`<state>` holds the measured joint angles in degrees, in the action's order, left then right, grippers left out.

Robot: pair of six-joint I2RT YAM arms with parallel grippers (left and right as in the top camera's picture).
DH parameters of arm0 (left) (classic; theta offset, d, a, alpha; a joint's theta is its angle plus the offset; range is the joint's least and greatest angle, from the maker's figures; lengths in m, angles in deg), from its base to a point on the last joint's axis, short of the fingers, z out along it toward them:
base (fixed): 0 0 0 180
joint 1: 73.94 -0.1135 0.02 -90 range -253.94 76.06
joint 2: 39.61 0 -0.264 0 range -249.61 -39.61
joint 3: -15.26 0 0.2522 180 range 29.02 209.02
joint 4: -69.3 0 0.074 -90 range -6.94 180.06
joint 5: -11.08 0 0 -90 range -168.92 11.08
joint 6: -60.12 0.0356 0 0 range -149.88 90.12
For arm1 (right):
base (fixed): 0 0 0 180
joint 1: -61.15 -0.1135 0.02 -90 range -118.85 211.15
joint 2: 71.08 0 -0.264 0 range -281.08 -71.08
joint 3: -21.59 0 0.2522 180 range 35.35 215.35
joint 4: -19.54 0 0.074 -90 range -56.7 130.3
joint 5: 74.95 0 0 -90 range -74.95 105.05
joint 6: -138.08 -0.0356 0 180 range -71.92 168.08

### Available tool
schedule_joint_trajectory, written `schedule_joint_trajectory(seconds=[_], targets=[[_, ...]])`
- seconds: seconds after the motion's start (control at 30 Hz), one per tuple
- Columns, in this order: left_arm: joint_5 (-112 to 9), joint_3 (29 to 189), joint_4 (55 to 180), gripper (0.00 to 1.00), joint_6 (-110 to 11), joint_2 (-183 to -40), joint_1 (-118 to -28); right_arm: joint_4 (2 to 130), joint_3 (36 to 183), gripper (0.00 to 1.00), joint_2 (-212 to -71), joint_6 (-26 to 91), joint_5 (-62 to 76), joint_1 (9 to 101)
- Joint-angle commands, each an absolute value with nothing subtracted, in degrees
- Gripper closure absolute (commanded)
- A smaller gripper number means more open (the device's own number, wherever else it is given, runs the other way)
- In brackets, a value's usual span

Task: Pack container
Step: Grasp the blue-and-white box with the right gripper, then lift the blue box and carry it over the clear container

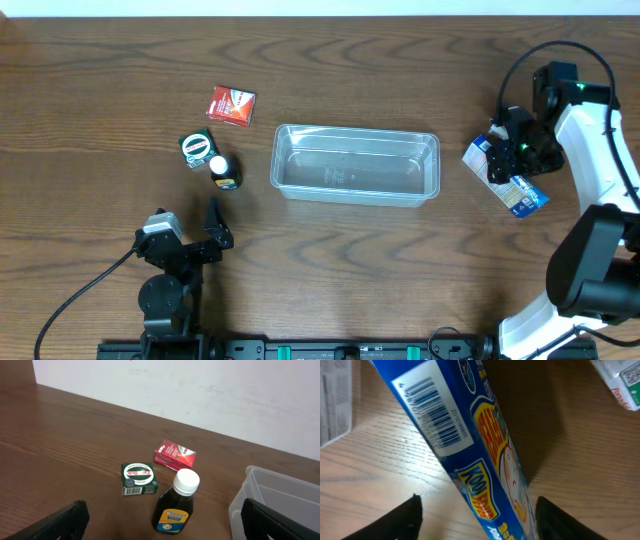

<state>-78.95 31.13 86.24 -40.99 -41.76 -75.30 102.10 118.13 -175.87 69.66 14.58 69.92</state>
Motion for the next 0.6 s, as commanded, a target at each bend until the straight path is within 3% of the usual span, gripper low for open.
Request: schedule_joint_trajectory(seconds=[0.0, 0.2, 0.43, 0.57], targets=[[-79.6, 29.25, 87.22, 0.02, -40.64, -41.74, -75.52, 102.03, 119.05, 0.36, -176.0, 69.97, 14.82, 70.31], [-79.63, 29.25, 87.25, 0.02, -40.64, -41.74, -75.52, 101.22, 118.77, 0.42, -176.0, 69.97, 14.8, 70.31], [-79.63, 29.25, 87.25, 0.02, -40.64, -41.74, -75.52, 100.89, 118.0, 0.6, -176.0, 69.99, 14.82, 70.31], [-79.63, 29.25, 87.25, 0.02, -40.64, -41.74, -75.52, 100.15, 116.89, 0.64, -176.05, 69.97, 14.78, 70.29]])
